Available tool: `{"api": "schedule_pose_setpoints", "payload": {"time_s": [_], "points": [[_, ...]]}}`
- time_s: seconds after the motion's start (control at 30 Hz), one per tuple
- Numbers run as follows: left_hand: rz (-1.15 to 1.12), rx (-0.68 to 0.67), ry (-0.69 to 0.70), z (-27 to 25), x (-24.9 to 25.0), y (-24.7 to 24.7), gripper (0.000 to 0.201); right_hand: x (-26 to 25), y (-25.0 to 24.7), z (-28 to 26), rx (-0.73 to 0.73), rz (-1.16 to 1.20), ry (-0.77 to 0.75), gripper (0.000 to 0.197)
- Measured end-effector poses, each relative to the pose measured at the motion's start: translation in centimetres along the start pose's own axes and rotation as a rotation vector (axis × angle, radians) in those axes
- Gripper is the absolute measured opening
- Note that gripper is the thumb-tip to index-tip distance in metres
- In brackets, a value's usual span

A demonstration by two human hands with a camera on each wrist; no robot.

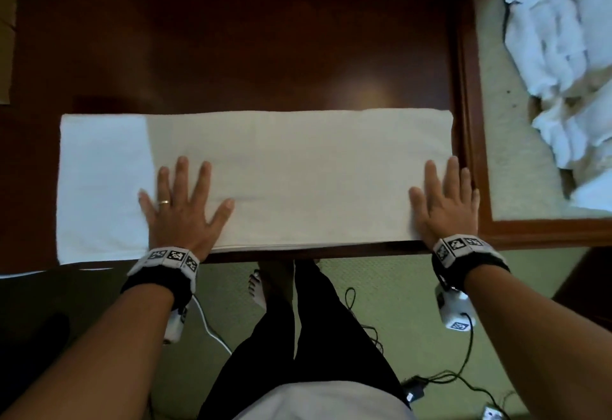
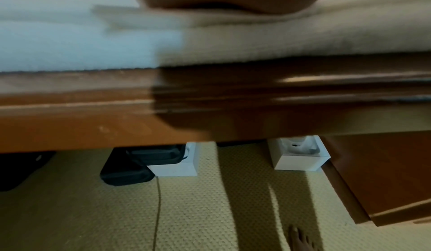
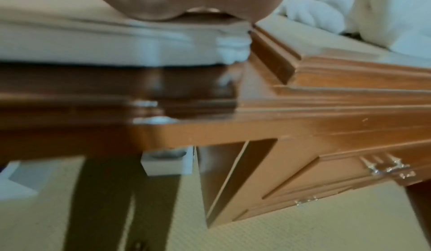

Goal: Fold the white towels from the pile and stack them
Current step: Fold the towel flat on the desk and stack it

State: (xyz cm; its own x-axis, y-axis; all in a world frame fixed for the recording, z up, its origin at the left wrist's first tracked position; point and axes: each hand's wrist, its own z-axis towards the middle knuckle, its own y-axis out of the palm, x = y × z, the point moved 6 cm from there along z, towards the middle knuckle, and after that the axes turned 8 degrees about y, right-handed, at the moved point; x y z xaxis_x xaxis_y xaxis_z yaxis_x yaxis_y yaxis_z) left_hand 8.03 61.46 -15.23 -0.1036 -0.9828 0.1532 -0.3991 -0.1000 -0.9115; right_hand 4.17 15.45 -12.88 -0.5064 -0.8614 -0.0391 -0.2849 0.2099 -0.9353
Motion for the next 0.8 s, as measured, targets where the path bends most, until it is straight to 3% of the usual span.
{"api": "schedule_pose_setpoints", "payload": {"time_s": [0.1,0.17,0.43,0.6,0.7,0.8], "points": [[0.017,-0.019,-0.033,0.8,-0.9,-0.6,0.079,-0.1,-1.9,0.9,0.104,0.176,-0.032,0.054],[0.034,-0.038,-0.058,1.6,-1.9,-1.3,0.079,-0.6,-2.9,1.5,0.093,0.268,0.03,0.049],[-0.023,-0.074,-0.125,2.6,-2.5,-3.6,0.083,-1.7,-2.6,3.6,-0.272,0.543,0.414,0.038],[-0.067,-0.064,-0.165,2.6,-1.6,-4.3,0.084,-1.3,-1.8,4.4,-0.449,0.631,0.418,0.037],[-0.095,-0.06,-0.156,2.8,-0.9,-5.0,0.081,-2.1,-5.1,6.6,-0.332,0.585,0.3,0.028],[-0.074,-0.016,-0.062,2.9,0.9,-6.4,0.074,-3.8,-12.2,10.7,-0.076,0.508,0.18,0.029]]}}
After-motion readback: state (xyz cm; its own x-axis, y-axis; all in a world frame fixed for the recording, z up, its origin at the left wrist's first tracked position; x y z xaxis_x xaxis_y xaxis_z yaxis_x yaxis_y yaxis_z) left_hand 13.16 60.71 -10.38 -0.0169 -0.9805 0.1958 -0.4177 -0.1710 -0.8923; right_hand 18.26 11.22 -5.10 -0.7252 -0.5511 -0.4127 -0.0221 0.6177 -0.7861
